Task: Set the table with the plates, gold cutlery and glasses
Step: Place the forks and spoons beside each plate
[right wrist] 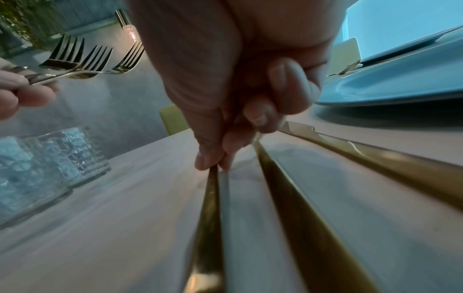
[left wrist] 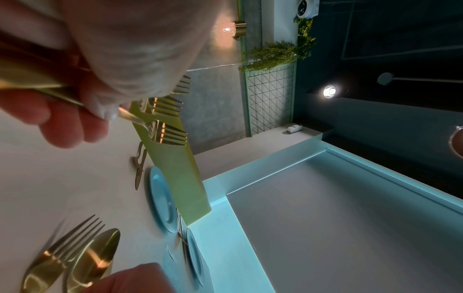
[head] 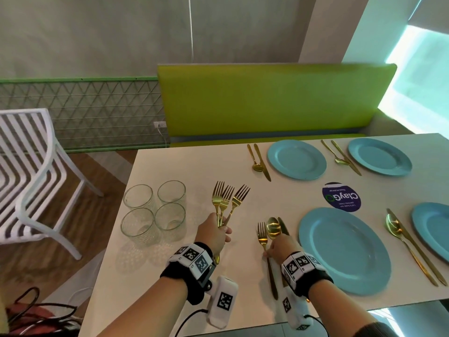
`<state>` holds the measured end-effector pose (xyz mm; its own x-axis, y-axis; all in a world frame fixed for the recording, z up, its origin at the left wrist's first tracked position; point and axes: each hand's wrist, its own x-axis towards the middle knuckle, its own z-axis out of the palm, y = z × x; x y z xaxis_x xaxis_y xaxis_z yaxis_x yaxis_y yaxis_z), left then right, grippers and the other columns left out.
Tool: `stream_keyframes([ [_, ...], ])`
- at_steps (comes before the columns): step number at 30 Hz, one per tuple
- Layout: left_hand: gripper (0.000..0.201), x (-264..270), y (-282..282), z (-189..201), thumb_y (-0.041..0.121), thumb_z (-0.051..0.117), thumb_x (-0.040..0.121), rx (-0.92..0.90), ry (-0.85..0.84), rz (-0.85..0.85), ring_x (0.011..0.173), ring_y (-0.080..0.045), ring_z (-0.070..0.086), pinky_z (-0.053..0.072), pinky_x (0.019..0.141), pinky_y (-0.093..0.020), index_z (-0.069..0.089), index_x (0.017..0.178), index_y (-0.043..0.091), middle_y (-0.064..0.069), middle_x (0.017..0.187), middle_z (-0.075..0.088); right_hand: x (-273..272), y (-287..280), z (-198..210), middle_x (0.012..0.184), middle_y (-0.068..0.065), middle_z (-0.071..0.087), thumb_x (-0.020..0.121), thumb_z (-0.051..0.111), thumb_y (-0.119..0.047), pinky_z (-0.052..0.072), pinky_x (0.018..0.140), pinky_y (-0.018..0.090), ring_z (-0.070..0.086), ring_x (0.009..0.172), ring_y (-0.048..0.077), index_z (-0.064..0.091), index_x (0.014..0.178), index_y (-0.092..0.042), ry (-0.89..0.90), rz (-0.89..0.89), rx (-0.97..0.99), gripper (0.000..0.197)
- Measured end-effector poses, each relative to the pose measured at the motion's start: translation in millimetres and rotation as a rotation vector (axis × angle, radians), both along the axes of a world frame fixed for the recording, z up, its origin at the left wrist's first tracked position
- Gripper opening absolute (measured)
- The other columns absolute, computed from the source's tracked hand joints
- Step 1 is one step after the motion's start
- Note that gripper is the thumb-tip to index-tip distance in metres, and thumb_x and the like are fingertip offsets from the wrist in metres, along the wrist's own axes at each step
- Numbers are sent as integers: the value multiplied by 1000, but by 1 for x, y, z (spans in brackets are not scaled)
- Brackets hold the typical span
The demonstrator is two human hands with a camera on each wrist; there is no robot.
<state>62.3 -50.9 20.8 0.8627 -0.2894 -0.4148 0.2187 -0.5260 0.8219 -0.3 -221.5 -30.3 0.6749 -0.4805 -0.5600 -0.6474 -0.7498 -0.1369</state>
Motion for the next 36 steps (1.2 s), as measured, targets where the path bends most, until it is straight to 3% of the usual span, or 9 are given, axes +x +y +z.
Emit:
stream_keyframes([
  [3,13,-1,-1,2,8,40,97,-15,-1,2,62,-6,58,52,71,-24,48,103,15,1,91,63,1,1,8,101,7,65,87,61,-39,47,79,25,61,93,19,66,109,-9,-74,-27,17,38],
  [6,13,-2,-2,7,8,40,97,-41,8,-1,62,-7,58,48,60,-17,49,105,13,-1,92,64,7,3,28,98,6,65,89,58,-36,45,73,26,54,81,18,65,103,-10,-280,1,27,30],
  [12,11,-3,-5,30,13,38,99,-82,71,-72,64,-11,60,46,54,-17,46,106,13,-6,95,64,28,22,76,103,6,69,87,64,-17,45,88,22,62,95,19,74,104,-14,-752,289,52,20],
  [14,11,-2,-4,39,13,37,99,-86,70,-114,64,-12,61,45,53,-17,45,107,14,-7,97,65,33,24,89,107,6,68,88,62,-15,40,87,18,62,101,19,73,106,-12,-719,427,48,21],
  [17,13,2,-3,50,13,37,97,-108,59,-163,64,-14,63,45,53,-19,45,108,15,-7,98,66,35,23,107,112,0,68,90,58,-22,45,94,26,61,106,15,71,110,-20,-570,573,-50,24],
  [23,12,10,-17,62,14,38,98,-95,44,-240,64,-15,65,50,53,-19,43,109,16,-9,110,63,30,13,127,112,-4,66,93,53,-26,50,91,31,58,107,14,68,113,-26,-329,647,-161,25],
  [29,16,42,-44,63,11,34,97,-76,-128,-22,92,-17,58,42,58,-21,48,101,15,-2,96,65,58,-34,121,110,2,66,90,58,-18,50,89,28,59,104,17,71,105,-18,-284,438,-143,20],
  [32,17,71,-54,67,8,32,98,-72,-168,51,90,-18,58,41,69,-23,48,100,14,-4,96,65,83,-67,114,111,3,68,89,60,-20,47,90,24,60,106,18,71,105,-14,-291,282,-125,21],
  [36,16,108,-69,69,7,31,98,-113,-143,106,71,-17,57,44,58,-20,47,101,10,-7,94,61,131,-94,104,110,3,69,88,57,-23,51,89,26,63,104,20,72,103,-15,-229,174,-126,23],
])
